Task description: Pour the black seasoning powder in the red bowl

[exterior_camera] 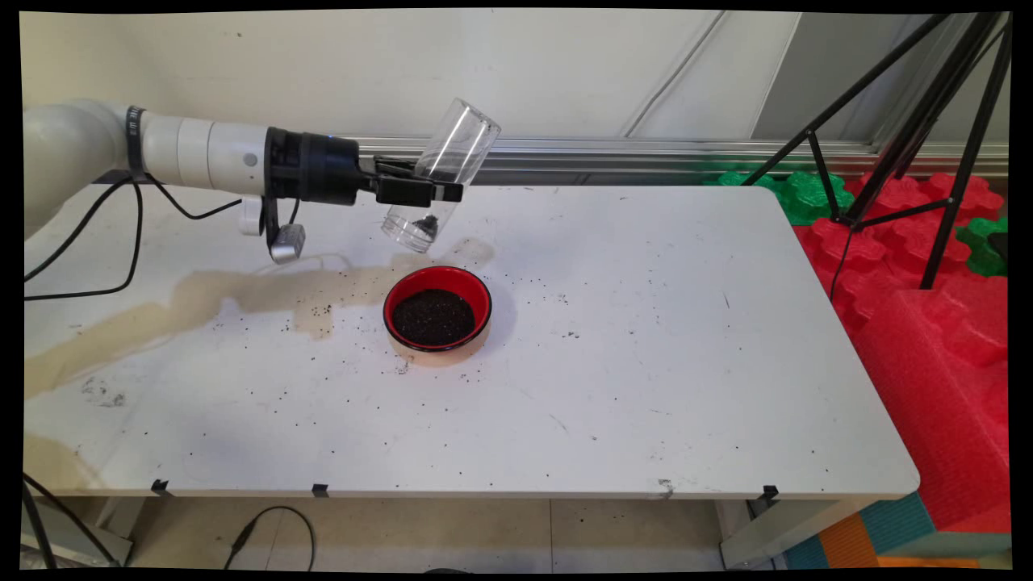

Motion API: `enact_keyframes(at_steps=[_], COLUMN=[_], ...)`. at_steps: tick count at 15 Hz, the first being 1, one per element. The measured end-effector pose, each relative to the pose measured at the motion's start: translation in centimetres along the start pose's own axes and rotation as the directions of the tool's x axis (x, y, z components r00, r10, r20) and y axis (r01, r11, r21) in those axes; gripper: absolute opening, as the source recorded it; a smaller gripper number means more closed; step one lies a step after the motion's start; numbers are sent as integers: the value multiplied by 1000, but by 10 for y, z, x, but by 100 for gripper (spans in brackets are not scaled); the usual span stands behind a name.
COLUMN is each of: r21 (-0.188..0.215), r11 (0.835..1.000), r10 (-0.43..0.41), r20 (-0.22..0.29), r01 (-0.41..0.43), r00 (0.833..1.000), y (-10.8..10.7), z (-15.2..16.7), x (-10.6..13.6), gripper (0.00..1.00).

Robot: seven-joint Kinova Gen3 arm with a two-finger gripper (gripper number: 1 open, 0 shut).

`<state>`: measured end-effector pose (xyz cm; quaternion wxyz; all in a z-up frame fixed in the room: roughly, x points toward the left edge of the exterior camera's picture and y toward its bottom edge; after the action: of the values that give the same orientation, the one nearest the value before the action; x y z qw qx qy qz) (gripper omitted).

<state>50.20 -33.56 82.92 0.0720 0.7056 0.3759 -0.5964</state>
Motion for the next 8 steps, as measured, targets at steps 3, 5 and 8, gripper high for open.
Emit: enact_keyframes(at_steps=[3,5,8], r21=[1,0,-1], r11=[1000,1000,999], r10=[-4,-13,-33], r20=[0,0,1], r01=[4,13,33], r00=[1000,1000,999], y=[-1,-2,-4], z=[-1,-1,-2], x=[0,0,0], gripper=[0,0,0])
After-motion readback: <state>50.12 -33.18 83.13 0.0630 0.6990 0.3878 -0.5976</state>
